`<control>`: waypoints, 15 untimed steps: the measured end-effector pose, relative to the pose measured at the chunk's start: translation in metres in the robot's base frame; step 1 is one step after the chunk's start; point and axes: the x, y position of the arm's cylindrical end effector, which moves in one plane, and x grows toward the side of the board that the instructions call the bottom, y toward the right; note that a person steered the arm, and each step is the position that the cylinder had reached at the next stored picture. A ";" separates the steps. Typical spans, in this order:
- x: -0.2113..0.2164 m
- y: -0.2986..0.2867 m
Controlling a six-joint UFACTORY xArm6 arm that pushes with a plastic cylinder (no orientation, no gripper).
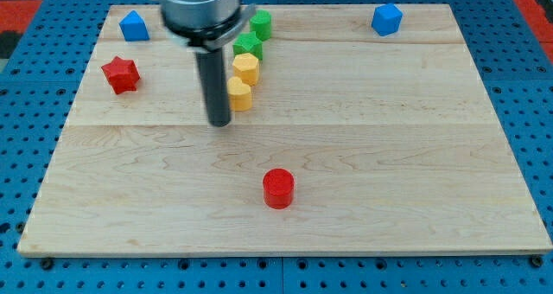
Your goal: Push the red circle parallel to the bottom of the red star
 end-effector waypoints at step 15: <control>0.082 -0.019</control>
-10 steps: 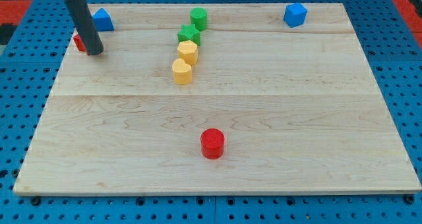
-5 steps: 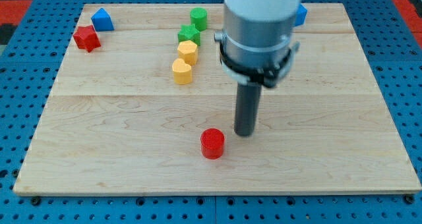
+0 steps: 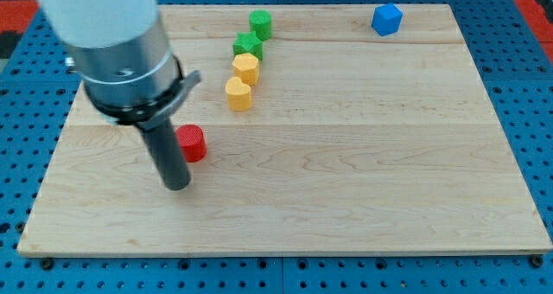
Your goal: Push the red circle parallel to the bottom of the red star
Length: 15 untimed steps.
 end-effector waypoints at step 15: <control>-0.267 -0.030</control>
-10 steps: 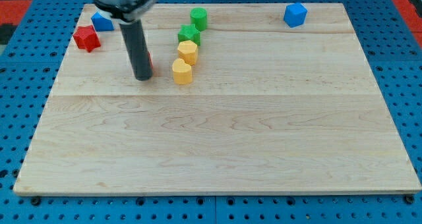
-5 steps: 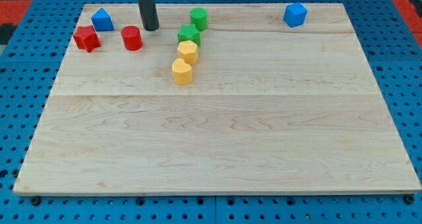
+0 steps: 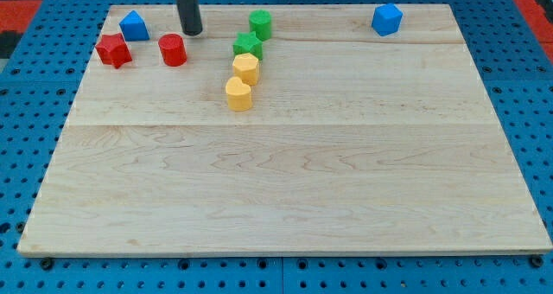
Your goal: Push the red circle parallel to the bottom of the red star
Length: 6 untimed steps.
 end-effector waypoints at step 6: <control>0.104 -0.039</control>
